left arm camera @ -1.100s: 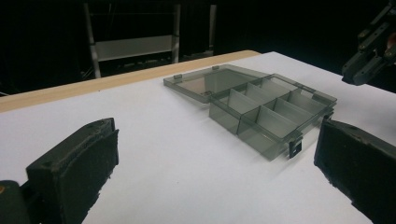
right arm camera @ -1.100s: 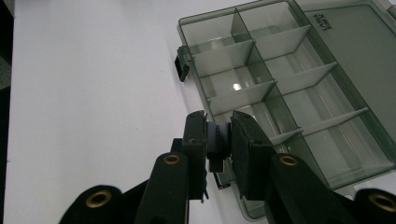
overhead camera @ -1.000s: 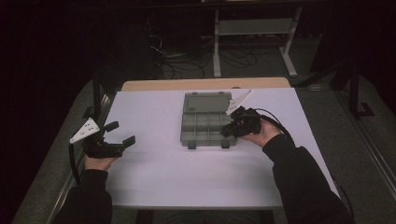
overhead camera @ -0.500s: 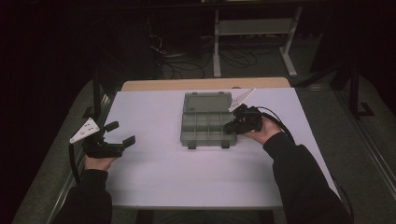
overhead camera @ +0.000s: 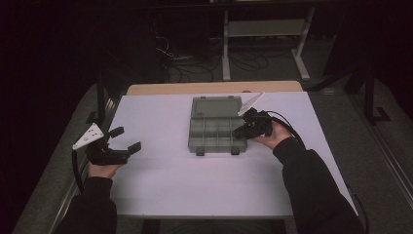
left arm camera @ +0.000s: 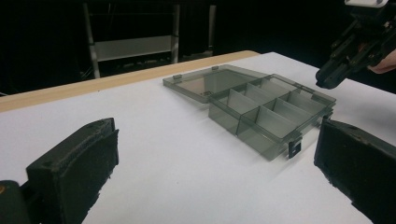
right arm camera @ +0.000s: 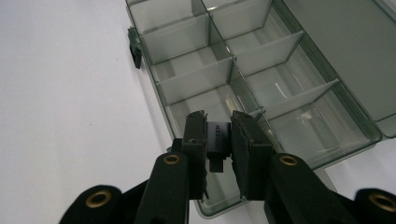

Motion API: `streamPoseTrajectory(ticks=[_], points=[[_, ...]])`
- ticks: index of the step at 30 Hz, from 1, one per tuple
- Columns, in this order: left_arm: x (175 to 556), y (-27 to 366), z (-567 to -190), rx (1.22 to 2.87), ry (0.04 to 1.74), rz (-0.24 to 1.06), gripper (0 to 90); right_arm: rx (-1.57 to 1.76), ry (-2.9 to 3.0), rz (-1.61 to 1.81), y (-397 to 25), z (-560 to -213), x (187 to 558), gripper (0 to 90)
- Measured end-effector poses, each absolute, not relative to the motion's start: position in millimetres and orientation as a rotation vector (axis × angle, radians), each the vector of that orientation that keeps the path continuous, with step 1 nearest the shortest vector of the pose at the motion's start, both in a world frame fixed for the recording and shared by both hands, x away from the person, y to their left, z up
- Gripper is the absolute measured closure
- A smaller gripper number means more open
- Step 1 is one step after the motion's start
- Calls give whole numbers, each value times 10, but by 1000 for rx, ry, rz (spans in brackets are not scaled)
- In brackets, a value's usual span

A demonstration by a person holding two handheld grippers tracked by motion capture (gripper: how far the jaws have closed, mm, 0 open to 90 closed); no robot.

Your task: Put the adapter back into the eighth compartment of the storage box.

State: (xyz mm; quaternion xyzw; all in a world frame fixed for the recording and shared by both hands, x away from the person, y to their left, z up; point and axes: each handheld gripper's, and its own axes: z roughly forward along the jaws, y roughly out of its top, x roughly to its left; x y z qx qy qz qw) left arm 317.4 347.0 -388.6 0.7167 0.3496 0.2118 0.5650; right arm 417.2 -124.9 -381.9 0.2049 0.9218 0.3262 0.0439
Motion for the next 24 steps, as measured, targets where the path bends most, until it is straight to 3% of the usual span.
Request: streamPoseTrajectory(ticks=[24], points=[[3166, 3472, -3882, 1682, 822, 503, 0, 676, 2854, 911, -1236, -4027, 4314, 748]])
